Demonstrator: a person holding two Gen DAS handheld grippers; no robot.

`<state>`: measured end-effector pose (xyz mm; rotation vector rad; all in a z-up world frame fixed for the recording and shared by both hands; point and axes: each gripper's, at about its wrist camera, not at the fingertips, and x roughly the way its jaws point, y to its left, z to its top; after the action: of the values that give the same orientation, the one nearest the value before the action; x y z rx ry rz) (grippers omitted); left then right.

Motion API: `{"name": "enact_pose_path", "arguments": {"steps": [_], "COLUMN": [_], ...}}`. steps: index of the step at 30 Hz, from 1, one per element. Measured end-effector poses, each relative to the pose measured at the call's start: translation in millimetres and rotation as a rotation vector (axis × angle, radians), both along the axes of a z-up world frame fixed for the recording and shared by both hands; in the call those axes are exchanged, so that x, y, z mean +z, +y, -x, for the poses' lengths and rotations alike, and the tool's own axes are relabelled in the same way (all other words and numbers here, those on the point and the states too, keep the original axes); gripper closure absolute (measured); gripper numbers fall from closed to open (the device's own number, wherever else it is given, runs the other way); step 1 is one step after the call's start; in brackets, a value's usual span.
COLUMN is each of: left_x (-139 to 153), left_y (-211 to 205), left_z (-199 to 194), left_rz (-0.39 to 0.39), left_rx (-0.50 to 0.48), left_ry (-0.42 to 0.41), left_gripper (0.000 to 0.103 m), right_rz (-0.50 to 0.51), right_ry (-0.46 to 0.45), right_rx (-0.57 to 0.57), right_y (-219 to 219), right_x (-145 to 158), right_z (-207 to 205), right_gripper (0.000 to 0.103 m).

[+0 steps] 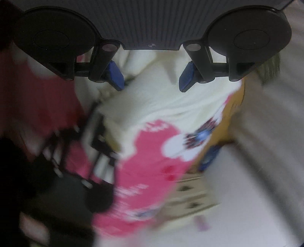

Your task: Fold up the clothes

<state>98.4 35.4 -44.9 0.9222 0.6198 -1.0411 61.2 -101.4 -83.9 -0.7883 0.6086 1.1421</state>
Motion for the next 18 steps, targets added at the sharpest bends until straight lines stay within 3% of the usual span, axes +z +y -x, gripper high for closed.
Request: {"name": "enact_pose_path", "arguments": {"steps": [3, 6, 12, 14, 18], "left_x": [3, 4, -35, -45, -45], "left_y": [-12, -26, -45, -43, -38], "left_z": [0, -11, -19, -19, -28], "left_rz": [-0.062, -0.092, -0.228, -0.241, -0.177], "left_rx": [-0.149, -0.231, -0.363, -0.376, -0.287], "left_ry": [-0.052, -0.08, -0.015, -0.015, -0.003], "left_gripper": [0.038, 0.038, 0.039, 0.04, 0.066], "right_rz": [0.014, 0.015, 0.002, -0.015, -0.064], "right_ry": [-0.002, -0.004, -0.025, -0.022, 0.005], "right_rx": [0.016, 0.035, 0.049, 0.031, -0.047], "right_y": [-1, 0, -7, -12, -30], "right_x": [-4, -5, 0, 1, 6], "right_z": [0, -4, -8, -11, -17], "right_gripper": [0.09, 0.09, 0.092, 0.092, 0.093]}}
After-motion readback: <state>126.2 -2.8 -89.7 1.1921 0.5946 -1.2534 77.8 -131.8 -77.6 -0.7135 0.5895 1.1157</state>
